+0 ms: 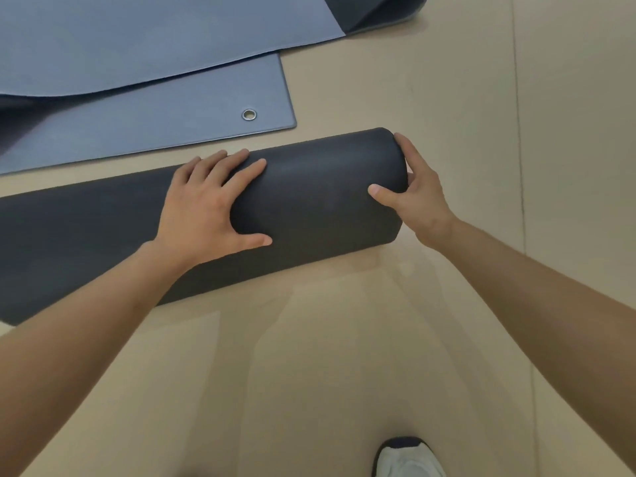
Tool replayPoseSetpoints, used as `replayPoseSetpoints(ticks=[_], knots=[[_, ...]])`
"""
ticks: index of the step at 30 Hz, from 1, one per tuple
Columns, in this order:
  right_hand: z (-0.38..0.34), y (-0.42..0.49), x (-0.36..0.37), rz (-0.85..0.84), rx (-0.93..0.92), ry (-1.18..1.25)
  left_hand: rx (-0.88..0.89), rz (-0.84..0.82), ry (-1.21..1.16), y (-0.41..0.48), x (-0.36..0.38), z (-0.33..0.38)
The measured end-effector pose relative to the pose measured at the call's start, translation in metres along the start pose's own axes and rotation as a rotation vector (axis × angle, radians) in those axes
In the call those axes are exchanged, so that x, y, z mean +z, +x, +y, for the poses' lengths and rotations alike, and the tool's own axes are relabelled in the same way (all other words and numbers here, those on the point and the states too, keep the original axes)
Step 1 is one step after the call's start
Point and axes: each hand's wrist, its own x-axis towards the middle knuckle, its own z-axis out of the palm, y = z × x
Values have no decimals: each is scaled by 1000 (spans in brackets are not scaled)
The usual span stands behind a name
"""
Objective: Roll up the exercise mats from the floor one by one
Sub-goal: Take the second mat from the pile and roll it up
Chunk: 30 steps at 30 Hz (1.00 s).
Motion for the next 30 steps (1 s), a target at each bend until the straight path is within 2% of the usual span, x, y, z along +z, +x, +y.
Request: replayPoseSetpoints(ticks=[3, 5, 7, 9, 11, 16, 18, 24, 30], knots=[[-6, -12, 5, -5, 23, 9, -14, -16, -15, -6, -6, 0], [-16, -26, 7, -11, 69, 16, -23, 73, -37, -25, -9, 13], [-33, -46, 9, -6, 124, 23, -111, 189, -101, -52, -17, 37], [-59, -70, 11, -10, 183, 14, -265, 210, -201, -80, -36, 67], [-88, -96, 13, -28, 239, 28, -392, 125, -295, -106, -67, 96], [-182, -157, 22, -118, 339, 60, -635, -241, -553, -160, -178, 148], [-227, -175, 35, -133, 339, 59, -727, -279, -606, -170, -216, 154], [-350, -209, 86, -209, 299, 95, -961, -147, -609, -171, -296, 105], [-426, -208, 134, -322, 234, 122, -887, -51, -605, -178, -349, 17]])
